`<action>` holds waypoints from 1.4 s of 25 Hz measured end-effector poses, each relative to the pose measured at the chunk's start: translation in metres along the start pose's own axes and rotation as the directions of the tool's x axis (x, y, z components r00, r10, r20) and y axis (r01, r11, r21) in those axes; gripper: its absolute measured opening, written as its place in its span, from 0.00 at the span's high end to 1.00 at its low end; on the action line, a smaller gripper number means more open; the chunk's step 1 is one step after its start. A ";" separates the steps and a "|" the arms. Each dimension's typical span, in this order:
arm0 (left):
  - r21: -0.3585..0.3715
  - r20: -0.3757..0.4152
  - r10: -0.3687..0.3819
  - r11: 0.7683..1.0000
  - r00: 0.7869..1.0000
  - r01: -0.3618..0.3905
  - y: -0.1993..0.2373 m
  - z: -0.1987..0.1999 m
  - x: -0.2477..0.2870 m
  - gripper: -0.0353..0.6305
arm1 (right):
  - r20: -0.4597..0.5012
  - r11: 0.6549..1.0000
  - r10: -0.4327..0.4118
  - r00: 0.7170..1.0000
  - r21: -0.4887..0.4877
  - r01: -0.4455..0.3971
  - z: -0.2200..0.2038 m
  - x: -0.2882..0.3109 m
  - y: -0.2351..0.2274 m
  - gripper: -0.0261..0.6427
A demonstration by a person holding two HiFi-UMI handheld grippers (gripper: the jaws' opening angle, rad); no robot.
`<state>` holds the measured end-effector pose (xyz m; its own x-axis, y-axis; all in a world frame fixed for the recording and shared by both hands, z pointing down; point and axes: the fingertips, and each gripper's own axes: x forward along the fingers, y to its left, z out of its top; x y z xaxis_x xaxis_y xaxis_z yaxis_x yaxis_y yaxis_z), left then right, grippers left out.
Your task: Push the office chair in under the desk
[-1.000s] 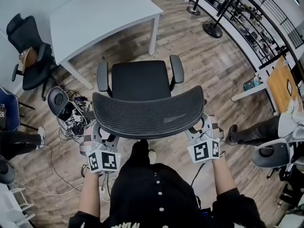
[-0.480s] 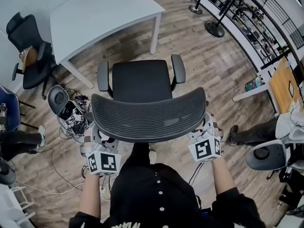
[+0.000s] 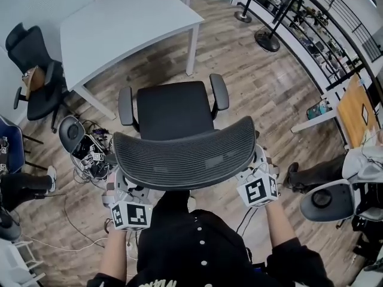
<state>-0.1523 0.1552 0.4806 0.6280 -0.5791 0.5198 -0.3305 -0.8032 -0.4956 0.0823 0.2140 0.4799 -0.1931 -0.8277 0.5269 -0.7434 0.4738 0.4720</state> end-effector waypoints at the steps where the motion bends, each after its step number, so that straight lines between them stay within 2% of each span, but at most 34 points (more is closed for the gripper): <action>1: -0.001 -0.003 0.006 1.000 1.000 -0.006 0.001 0.001 0.002 0.55 | -0.002 1.000 -0.004 1.000 -0.004 0.004 0.000 0.003 -0.003 0.53; 13: -0.022 -0.015 0.011 1.000 1.000 -0.011 0.021 0.008 0.035 0.58 | 0.010 0.998 0.018 1.000 -0.053 -0.017 -0.002 0.038 -0.039 0.57; 35: -0.090 -0.068 0.028 0.995 0.997 -0.034 0.051 0.013 0.072 0.59 | 0.015 0.992 0.087 0.996 -0.094 -0.085 0.003 0.092 -0.084 0.57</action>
<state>-0.1147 0.0745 0.4834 0.5696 -0.6092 0.5517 -0.4133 -0.7925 -0.4484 0.1249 0.0972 0.4864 -0.2666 -0.7877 0.5554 -0.6611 0.5688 0.4894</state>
